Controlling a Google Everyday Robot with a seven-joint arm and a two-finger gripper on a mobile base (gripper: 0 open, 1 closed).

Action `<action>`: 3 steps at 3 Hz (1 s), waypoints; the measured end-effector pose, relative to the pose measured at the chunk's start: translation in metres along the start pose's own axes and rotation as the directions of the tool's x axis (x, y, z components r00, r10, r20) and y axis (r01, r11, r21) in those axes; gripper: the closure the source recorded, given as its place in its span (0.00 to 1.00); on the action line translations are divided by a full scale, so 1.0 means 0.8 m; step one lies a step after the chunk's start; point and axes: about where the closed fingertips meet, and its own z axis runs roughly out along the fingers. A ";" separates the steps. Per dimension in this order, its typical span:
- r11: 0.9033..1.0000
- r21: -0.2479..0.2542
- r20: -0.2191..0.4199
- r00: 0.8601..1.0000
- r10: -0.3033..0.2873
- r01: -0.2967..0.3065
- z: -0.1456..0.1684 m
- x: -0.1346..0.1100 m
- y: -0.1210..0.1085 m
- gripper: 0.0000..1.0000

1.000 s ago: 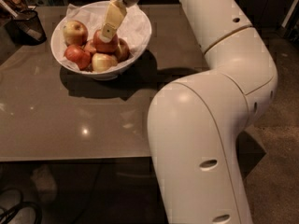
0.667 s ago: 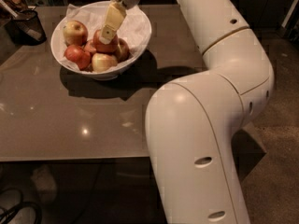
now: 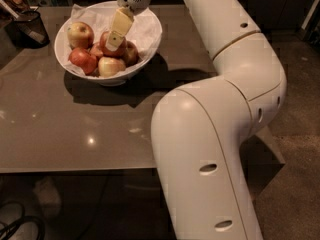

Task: Pick apple from white bowl

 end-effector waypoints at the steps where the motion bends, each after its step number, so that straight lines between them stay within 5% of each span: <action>1: 1.000 -0.017 0.001 1.000 0.000 0.000 0.008 -0.001 0.001 0.19; 3: 0.999 -0.044 0.000 1.000 -0.001 0.001 0.024 -0.002 0.000 0.19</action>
Offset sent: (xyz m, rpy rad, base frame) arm -0.0165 -0.0114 -0.0114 -0.0728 0.1169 0.0730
